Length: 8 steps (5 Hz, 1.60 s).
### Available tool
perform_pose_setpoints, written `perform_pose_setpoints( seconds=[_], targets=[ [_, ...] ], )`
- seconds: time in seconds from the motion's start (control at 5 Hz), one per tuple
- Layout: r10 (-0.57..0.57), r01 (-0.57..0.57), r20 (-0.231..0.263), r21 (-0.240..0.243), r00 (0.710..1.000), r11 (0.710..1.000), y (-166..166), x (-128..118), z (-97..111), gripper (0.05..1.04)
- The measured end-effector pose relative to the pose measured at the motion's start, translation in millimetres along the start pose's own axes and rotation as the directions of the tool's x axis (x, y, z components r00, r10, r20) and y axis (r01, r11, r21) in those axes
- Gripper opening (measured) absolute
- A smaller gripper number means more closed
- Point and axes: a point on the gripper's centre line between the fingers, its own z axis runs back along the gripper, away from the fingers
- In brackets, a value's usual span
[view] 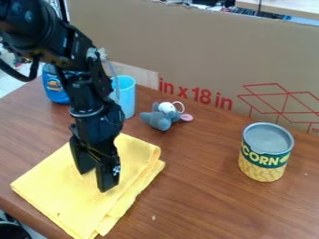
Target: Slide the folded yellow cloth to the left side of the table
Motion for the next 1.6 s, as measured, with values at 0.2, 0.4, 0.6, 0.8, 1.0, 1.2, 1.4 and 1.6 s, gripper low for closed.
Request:
perform_pose_setpoints(
  seconds=[0.2, 0.4, 0.6, 0.8, 1.0, 1.2, 1.4, 1.6],
  targets=[
    [0.021, -0.021, -0.021, -0.009, 1.0, 1.0, 2, 1, -11, 1.001],
    [0.077, -0.076, -0.047, 0.025, 0.996, 0.997, 11, 5, -14, 1.001],
    [0.192, -0.182, -0.106, 0.097, 0.976, 0.979, 39, 0, -13, 1.001],
    [0.362, -0.348, -0.112, 0.123, 0.926, 0.929, 83, -16, -7, 1.001],
    [0.524, -0.495, -0.159, 0.19, 0.837, 0.848, 121, -40, -4, 1.001],
    [0.565, -0.535, -0.193, 0.185, 0.802, 0.824, 134, -47, -6, 1.001],
    [0.543, -0.518, -0.218, 0.162, 0.811, 0.84, 143, -43, -6, 1.001],
    [0.504, -0.485, -0.246, 0.136, 0.828, 0.864, 150, -40, -3, 1.002]
  ],
)
